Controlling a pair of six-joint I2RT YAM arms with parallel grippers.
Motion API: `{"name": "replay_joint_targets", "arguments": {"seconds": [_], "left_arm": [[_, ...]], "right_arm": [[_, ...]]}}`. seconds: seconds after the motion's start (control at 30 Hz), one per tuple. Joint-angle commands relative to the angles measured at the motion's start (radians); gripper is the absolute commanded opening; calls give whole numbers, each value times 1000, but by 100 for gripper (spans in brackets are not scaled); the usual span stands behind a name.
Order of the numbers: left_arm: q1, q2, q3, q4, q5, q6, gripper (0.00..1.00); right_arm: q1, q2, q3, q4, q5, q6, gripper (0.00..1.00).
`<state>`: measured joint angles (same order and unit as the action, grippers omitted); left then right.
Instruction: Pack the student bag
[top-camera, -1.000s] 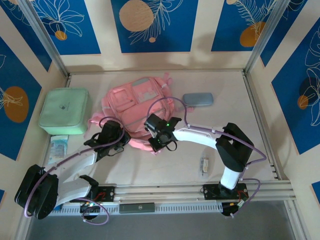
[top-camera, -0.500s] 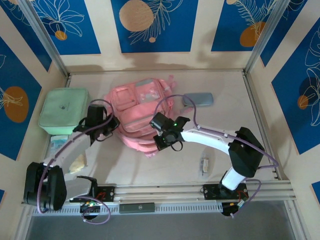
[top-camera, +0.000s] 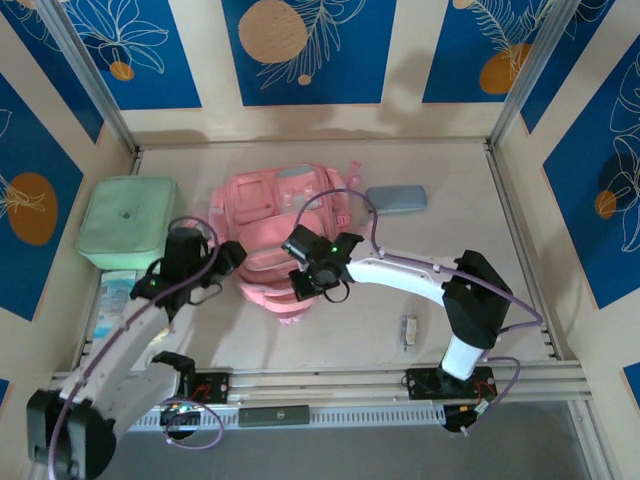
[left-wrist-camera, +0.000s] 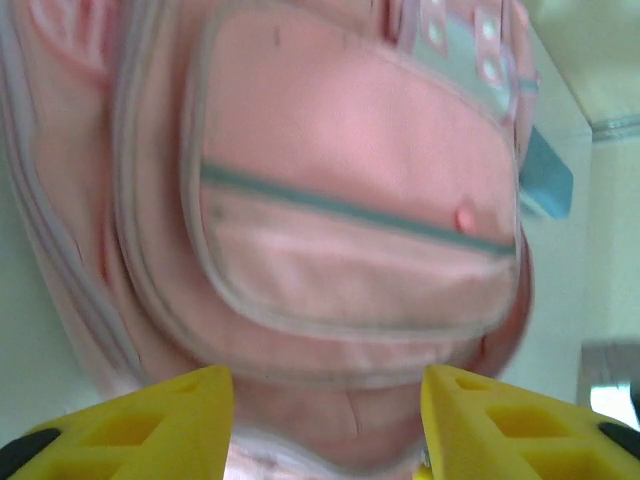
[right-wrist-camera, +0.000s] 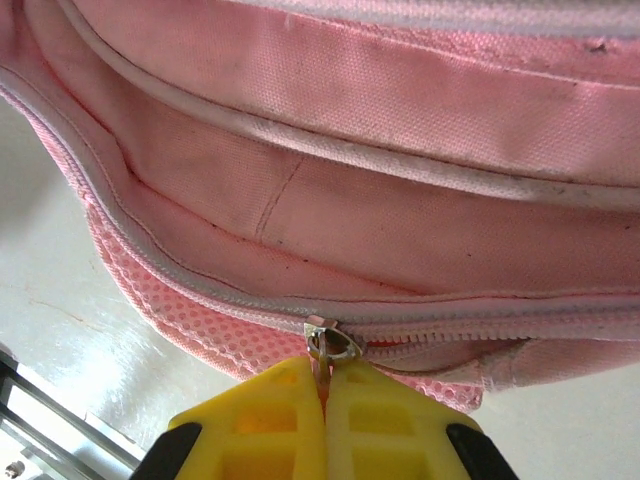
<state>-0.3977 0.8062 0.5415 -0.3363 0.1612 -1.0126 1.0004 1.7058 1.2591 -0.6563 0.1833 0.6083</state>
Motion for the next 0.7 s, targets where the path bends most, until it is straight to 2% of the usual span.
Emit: {"name": "replay_joint_targets", "arguments": {"seconds": [0.0, 0.07, 0.17, 0.23, 0.33, 0.4, 0.47, 0.53, 0.67], "left_arm": [[-153, -56, -111, 66, -104, -279, 53], [-254, -41, -107, 49, -205, -349, 53], [-336, 21, -113, 95, -297, -427, 54], [-365, 85, -118, 166, -328, -475, 53], [-375, 216, -113, 300, -314, -497, 49], [-382, 278, -89, 309, -315, -490, 47], [-392, 322, -57, 223, -355, -504, 37], [-392, 334, -78, 215, -383, -526, 25], [-371, 269, -134, 174, -457, -510, 0]], "right_arm": [[8, -19, -34, 43, -41, 13, 0], [9, -30, -51, 57, -42, 12, 0], [9, -35, -67, 68, -36, 5, 0], [8, -35, -78, 82, -44, 7, 0], [14, -35, -85, 90, -41, 6, 0], [14, -38, -91, 90, -35, 6, 0], [13, -43, -95, 92, -33, 6, 0], [12, -37, -79, 66, -16, 5, 0], [9, -48, -62, -28, 71, 5, 0]]}}
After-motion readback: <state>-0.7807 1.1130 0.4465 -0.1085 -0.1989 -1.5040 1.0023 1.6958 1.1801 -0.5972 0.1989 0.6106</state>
